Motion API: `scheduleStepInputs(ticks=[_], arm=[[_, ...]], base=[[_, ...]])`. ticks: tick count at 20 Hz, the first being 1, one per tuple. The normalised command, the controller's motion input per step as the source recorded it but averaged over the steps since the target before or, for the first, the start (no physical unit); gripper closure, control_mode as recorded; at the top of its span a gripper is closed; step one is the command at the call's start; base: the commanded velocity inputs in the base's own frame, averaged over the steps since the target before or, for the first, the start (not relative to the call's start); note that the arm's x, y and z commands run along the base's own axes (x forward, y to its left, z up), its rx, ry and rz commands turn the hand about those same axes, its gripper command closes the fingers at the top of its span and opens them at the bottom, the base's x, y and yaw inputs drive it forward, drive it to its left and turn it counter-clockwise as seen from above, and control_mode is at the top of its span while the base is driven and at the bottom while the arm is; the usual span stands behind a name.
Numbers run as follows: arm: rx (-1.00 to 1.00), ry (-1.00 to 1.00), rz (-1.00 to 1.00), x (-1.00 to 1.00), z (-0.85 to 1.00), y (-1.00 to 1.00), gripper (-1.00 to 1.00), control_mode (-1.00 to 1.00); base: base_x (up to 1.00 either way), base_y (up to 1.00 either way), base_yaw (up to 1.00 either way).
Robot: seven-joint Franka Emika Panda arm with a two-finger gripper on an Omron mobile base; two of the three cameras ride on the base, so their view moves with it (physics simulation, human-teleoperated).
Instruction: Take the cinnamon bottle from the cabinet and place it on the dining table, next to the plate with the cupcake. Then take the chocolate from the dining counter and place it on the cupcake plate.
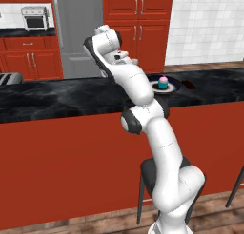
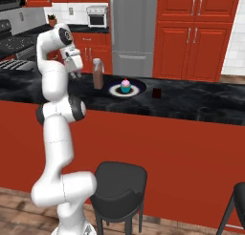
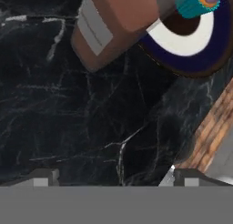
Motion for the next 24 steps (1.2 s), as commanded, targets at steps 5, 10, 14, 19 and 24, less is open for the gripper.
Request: scheduleStepInputs(ticks=[5, 10, 14, 19, 24], arm=[[0.21, -0.15, 0.26, -0.81, 0.04, -0.21, -1.0, -1.0], [0.17, -0.21, 0.24, -0.77, 0.0, -0.46, -1.0, -1.0], [0.15, -0.28, 0.16, -0.82, -0.04, -0.44, -1.0, -1.0], [0.18, -0.34, 0.09, -0.86, -0.19, -0.38, -1.0, -1.0], [0.23, -0.42, 0.01, -0.93, -0.27, -0.24, -1.0, -1.0]], base=[[0.0, 0.0, 0.0], [0.0, 0.0, 0.0], [0.0, 0.0, 0.0], [0.0, 0.0, 0.0], [0.0, 0.0, 0.0]])
